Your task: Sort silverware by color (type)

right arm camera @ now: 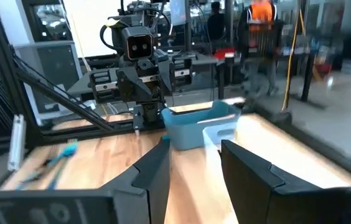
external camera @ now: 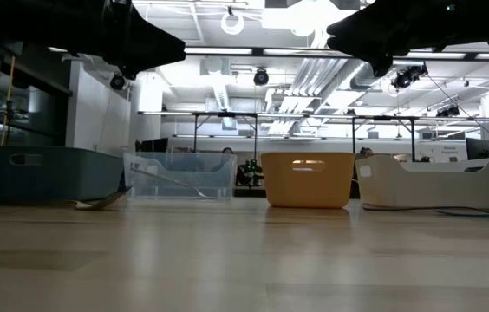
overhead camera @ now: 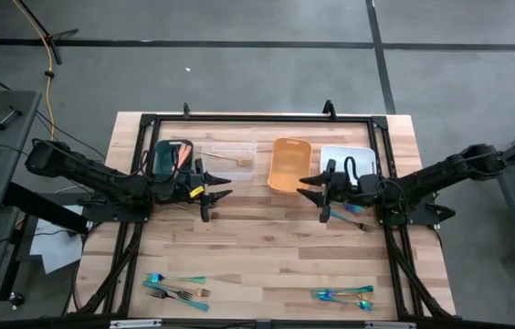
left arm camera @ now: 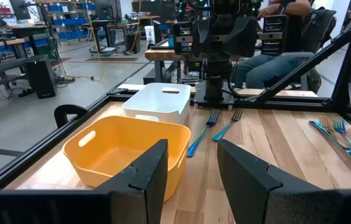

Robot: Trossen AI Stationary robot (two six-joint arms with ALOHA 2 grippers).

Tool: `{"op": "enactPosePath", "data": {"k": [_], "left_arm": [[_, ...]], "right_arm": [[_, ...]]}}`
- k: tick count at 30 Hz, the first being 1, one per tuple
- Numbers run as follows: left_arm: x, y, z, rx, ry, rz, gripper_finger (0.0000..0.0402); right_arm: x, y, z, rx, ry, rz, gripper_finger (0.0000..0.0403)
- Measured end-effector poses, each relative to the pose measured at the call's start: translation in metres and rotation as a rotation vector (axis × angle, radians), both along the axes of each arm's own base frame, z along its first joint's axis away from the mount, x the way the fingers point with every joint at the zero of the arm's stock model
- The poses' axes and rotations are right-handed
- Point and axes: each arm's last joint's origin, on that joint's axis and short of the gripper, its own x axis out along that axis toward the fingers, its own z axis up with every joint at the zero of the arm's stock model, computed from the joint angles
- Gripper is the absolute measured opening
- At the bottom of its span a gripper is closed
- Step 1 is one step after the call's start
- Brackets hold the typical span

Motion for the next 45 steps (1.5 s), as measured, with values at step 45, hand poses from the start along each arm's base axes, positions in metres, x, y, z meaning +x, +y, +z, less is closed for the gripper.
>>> {"op": "enactPosePath", "data": {"k": [45], "left_arm": [[0.000, -0.001, -0.001, -0.043, 0.000, -0.031, 0.0131]], "right_arm": [[-0.082, 0.024, -0.084, 0.841, 1.335, -0.466, 0.0136]]}}
